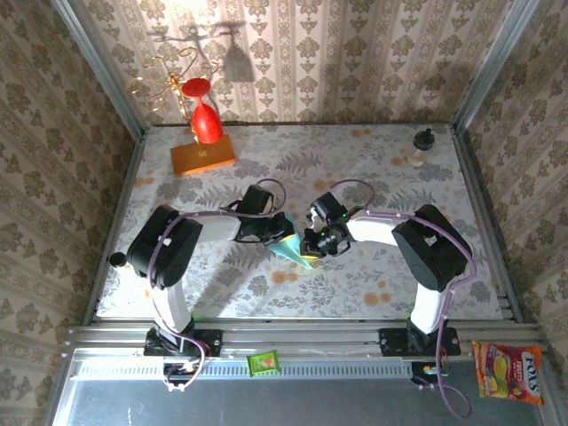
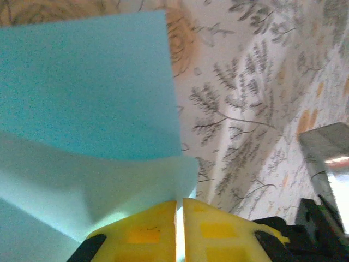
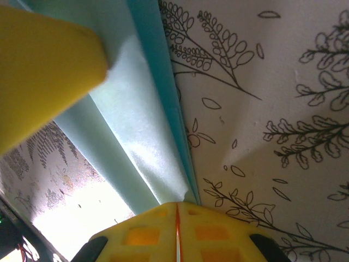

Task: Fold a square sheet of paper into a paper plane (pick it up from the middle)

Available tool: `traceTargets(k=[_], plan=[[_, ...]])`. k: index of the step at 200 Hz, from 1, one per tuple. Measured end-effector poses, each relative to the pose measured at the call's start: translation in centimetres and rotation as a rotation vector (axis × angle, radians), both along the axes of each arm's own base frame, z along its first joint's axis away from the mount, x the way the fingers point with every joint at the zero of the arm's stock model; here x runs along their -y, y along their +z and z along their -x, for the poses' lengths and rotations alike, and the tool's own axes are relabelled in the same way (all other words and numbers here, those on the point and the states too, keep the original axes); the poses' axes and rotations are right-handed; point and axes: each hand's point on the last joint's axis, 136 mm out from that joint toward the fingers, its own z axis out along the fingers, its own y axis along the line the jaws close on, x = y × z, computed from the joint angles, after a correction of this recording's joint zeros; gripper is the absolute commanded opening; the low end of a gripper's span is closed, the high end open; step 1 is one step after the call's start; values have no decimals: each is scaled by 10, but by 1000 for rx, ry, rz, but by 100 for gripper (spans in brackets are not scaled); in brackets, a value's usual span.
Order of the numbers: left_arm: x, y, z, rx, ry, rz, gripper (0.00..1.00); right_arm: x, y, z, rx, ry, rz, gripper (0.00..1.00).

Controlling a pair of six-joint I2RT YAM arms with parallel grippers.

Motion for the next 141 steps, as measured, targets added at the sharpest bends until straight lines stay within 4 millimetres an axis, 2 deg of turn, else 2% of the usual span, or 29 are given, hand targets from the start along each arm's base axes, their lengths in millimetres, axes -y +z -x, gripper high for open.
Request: traceTargets(k=[28,46,83,113,141], plan=[[2,22,-3,59,0,22,10,0,0,0,0,0,1,11],[5,29,2,77,-12,29,10,0,0,0,0,0,1,11],[12,20,19,57,-50,16,8,-1,-1,1,-8,4,-5,11],[12,11,23,38,-57,3,7,-1,-1,2,-9,5,-7,11],[11,-8,26,1,-59,-24,7,-1,-1,2,-12,6,-9,11]])
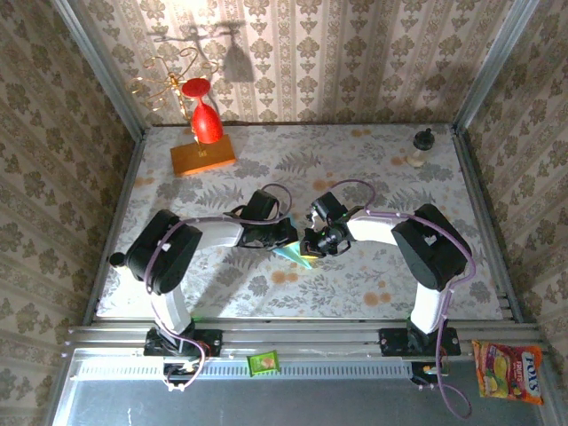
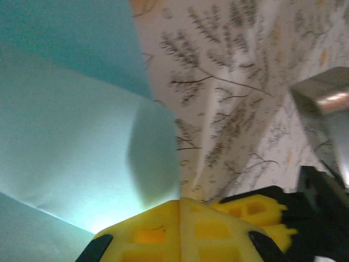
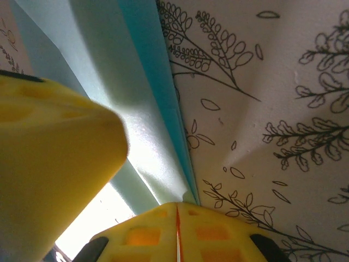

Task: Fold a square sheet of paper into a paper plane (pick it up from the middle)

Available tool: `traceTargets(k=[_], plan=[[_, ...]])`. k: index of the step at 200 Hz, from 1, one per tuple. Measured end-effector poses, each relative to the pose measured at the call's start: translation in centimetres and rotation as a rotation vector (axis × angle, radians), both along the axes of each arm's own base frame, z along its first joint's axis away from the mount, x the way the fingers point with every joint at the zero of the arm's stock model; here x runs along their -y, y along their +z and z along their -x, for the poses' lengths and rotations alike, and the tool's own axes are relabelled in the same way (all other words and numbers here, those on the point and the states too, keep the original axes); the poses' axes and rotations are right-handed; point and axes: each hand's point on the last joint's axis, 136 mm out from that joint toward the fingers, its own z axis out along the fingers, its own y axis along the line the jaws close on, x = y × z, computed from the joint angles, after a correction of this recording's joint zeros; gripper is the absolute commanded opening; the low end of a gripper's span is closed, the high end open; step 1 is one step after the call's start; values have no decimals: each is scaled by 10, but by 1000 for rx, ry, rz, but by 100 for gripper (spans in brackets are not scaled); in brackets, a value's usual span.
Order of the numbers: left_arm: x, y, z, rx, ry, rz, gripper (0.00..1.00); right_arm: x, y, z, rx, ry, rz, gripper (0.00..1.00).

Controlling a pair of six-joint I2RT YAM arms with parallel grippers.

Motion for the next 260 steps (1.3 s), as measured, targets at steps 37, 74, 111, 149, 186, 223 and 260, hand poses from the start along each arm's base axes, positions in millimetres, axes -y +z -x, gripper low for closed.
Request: traceTargets(k=[37,74,111,149,186,223,260], plan=[[-1,-11,1,-19,0,-15,8,0,0,0,-3,0,-3,11],[-3,-11,-1,-16,7,-20,8,1,-2,0,-3,5,2,11],[-4,-12,-2,-21,9,-12,9,2,-3,0,4,21,6,11],[-17,-11,-19,-4,48,-7,9,6,-7,2,5,32,2,11],[-31,-10,-37,24,85,-2,10,6,-8,3,8,37,-3,11],[-38,-11,-47,26,93,24,10,6,-8,3,6,39,-8,11],[-47,-10,-55,10,89,77,10,7,-8,3,5,38,-8,11]])
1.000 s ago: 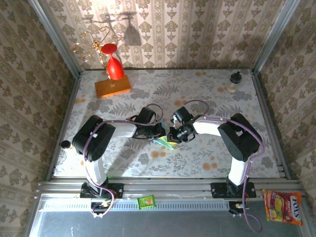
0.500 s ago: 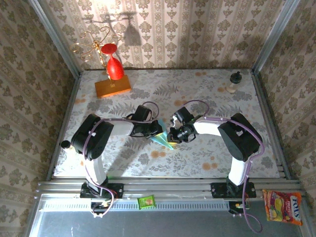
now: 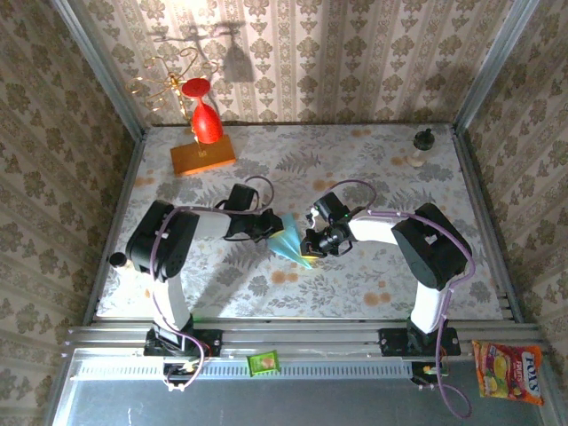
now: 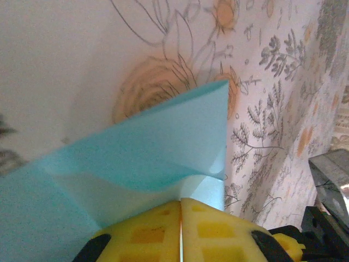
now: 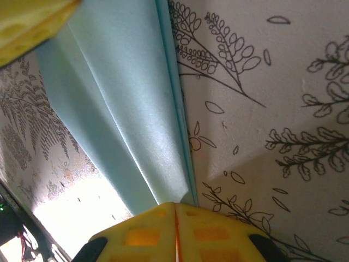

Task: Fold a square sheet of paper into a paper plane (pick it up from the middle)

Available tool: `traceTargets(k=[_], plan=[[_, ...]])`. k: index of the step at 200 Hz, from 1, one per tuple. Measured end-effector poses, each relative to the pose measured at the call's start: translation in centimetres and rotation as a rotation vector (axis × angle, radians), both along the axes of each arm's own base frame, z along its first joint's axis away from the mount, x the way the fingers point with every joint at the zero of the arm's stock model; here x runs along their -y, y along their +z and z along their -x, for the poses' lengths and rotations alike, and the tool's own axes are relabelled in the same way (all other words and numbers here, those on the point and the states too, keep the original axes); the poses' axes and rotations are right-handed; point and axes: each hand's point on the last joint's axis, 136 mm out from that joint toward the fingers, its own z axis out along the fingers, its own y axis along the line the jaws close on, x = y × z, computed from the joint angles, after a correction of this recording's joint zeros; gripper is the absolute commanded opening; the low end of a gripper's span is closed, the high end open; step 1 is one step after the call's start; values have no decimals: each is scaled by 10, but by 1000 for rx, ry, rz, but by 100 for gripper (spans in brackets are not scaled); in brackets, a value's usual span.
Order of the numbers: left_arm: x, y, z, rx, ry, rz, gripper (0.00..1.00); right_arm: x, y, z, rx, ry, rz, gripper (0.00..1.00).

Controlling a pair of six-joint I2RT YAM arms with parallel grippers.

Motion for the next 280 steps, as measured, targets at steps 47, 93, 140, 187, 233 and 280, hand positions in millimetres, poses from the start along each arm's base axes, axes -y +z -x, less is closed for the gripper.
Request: traceTargets(k=[47,93,140,187,233,280], plan=[[-35,1,-30,22,75,26,10,1,0,0,-3,-2,-5,11],[-54,2,-46,55,114,-34,10,1,0,0,-3,-2,-6,11],[-75,44,-53,183,192,-136,10,-1,3,-2,4,-1,-14,13],[-20,62,-12,233,82,-107,9,-2,5,-3,-3,-4,-12,14],[33,28,33,129,-29,-96,9,-1,4,-3,-19,-4,0,13],[42,6,46,68,-44,-115,9,-1,4,-3,-19,-5,2,13]])
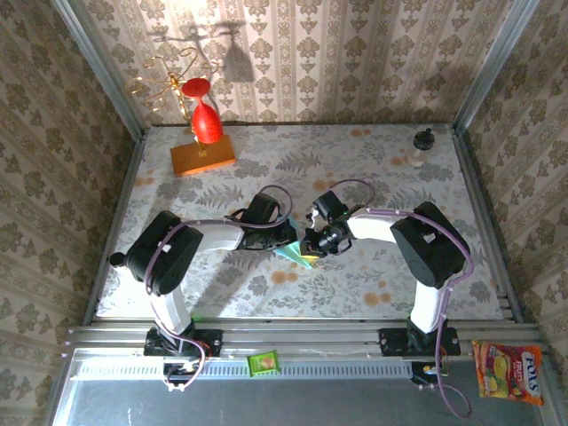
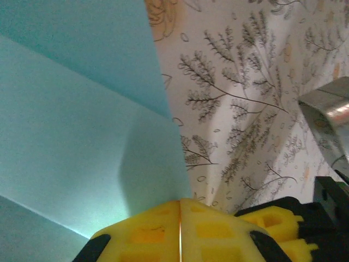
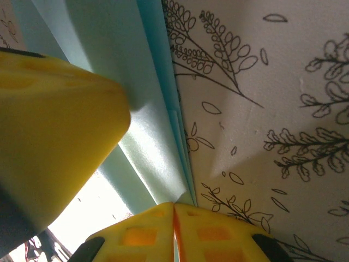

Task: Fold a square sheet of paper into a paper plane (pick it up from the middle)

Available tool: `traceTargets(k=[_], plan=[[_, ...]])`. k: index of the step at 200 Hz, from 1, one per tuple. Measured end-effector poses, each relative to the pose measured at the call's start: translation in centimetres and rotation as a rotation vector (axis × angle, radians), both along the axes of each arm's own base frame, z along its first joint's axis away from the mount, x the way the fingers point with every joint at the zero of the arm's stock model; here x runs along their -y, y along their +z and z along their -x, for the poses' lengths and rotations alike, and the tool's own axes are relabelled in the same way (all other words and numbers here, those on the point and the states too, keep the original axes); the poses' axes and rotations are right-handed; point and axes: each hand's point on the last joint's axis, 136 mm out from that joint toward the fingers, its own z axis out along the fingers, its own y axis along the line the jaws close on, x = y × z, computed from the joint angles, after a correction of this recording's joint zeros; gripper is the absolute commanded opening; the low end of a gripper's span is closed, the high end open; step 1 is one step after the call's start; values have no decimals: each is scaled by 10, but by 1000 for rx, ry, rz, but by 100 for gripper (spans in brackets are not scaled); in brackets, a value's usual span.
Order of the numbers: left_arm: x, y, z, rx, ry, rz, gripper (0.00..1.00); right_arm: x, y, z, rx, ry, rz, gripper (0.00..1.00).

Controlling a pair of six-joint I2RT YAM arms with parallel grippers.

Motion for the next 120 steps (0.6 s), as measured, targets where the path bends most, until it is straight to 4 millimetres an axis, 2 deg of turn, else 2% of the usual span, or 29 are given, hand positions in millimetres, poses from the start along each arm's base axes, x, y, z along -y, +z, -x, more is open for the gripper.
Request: traceTargets(k=[24,76,92,120], plan=[[-1,-7,0,-14,3,-12,9,0,0,0,-1,0,1,13],[-6,-8,-8,-36,18,-10,10,2,-4,2,-1,0,5,12],[-13,-8,-15,-33,32,-9,10,2,-5,3,-1,1,6,12],[-35,-8,-39,-22,92,-2,11,3,-6,3,0,1,6,12]])
